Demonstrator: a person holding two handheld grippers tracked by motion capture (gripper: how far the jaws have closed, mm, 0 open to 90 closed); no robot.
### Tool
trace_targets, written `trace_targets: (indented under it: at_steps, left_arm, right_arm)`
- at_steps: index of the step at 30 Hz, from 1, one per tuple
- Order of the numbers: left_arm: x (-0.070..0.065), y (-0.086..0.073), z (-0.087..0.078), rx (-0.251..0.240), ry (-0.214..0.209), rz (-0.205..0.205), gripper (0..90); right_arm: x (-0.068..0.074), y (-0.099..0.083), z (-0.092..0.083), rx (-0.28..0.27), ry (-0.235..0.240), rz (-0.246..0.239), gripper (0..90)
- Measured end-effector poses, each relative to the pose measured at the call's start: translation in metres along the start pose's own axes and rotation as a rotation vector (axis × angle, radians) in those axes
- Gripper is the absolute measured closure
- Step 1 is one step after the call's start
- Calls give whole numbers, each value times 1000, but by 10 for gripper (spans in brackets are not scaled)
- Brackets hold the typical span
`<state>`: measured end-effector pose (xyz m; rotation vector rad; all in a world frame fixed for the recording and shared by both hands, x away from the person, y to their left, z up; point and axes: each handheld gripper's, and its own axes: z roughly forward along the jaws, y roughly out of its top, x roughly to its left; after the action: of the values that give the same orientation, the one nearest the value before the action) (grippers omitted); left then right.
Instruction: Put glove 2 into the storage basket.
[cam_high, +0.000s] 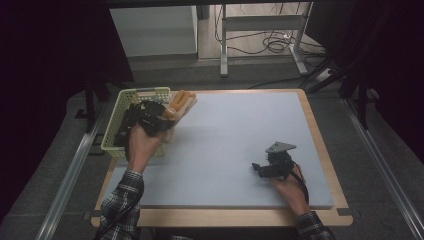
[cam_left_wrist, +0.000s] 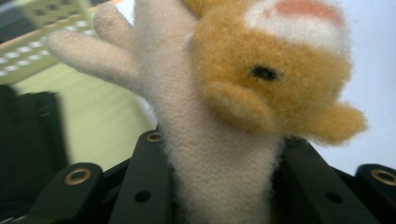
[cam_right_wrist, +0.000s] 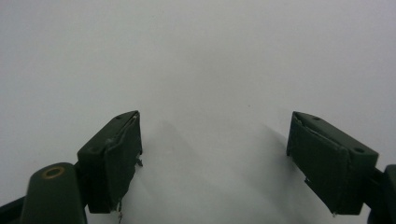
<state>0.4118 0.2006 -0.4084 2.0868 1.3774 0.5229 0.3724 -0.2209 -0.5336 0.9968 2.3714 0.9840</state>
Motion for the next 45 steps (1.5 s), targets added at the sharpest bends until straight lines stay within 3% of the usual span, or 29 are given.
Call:
trace_targets:
  at_steps: [7, 16, 21, 27, 33, 35, 38, 41, 45]
  left_arm:
    - [44, -2, 0, 18, 77, -100, 696]
    - [77, -11, 33, 88, 155, -171, 690]
    - [85, -14, 58, 141, 179, -178, 681]
    - [86, -9, 85, 231, 201, -148, 668]
    - [84, 1, 101, 261, 180, -160, 644]
    - [82, 2, 107, 276, 167, -163, 589]
    - [82, 3, 114, 299, 147, -179, 346]
    - [86, 0, 109, 294, 131, -211, 204]
    - [90, -2, 92, 256, 94, -226, 129]
  right_arm:
    - [0, 0, 0, -2, 1, 2, 178]
    - [0, 0, 0, -2, 2, 3, 178]
    - [0, 0, 0, -2, 3, 3, 178]
    - [0, 0, 0, -2, 5, 6, 179]
    - [0, 0, 0, -1, 5, 8, 178]
    - [0, 0, 0, -1, 6, 9, 178]
    - [0, 0, 0, -1, 5, 8, 179]
    - [0, 0, 0, -1, 5, 8, 178]
    - [0, 0, 0, -1, 5, 7, 178]
